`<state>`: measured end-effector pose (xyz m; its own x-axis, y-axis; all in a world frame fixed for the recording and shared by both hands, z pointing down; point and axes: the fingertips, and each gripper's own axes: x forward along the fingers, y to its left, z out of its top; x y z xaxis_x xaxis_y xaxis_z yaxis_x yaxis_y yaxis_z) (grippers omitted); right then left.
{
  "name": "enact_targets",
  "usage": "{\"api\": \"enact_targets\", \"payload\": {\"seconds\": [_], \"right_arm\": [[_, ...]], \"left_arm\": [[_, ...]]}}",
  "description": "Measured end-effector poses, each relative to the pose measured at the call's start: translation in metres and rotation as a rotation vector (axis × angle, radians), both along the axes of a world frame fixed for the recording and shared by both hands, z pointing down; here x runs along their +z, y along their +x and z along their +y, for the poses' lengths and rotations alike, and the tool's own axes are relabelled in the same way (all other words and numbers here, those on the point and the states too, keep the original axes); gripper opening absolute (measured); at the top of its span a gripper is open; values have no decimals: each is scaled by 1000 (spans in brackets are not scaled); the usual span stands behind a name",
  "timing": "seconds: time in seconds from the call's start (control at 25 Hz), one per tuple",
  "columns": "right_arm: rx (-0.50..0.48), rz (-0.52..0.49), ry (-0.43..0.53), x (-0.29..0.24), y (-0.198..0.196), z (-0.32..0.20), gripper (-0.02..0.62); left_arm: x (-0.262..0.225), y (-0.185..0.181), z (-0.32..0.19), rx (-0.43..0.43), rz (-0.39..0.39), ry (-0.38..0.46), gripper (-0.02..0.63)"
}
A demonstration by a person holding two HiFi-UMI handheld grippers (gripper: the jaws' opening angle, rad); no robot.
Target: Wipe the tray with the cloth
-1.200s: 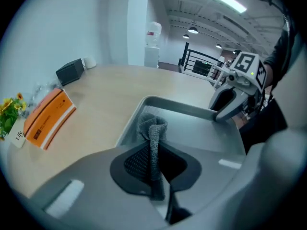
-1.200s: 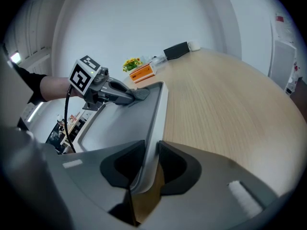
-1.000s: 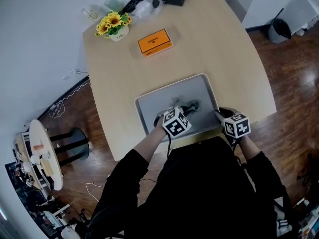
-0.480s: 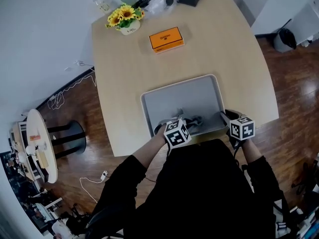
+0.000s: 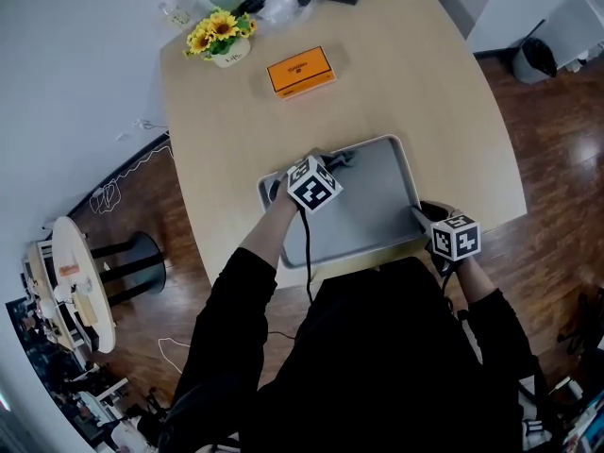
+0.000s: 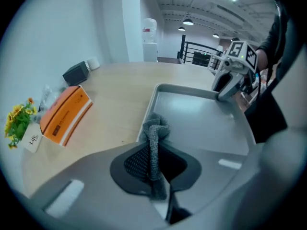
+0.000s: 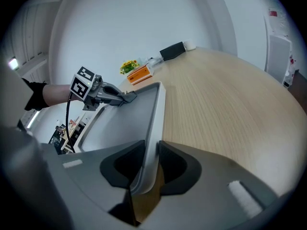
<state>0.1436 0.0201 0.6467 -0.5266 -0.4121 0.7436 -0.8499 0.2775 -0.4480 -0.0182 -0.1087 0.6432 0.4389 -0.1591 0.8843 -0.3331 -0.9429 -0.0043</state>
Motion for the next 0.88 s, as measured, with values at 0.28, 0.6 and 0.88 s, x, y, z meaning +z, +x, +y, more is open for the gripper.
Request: {"api": "enact_targets", "payload": {"seconds": [0.28, 0.6, 0.88], "right_arm": [[-2, 10, 9, 2, 2, -3, 95], [5, 22, 7, 0, 5, 1, 95], [0, 38, 1, 2, 2, 0, 95]], "left_arm": [[-1, 0, 39, -50, 10, 45, 3], [-2, -7, 194, 112, 104, -175, 3], [2, -26, 184, 121, 156, -245, 2]]}}
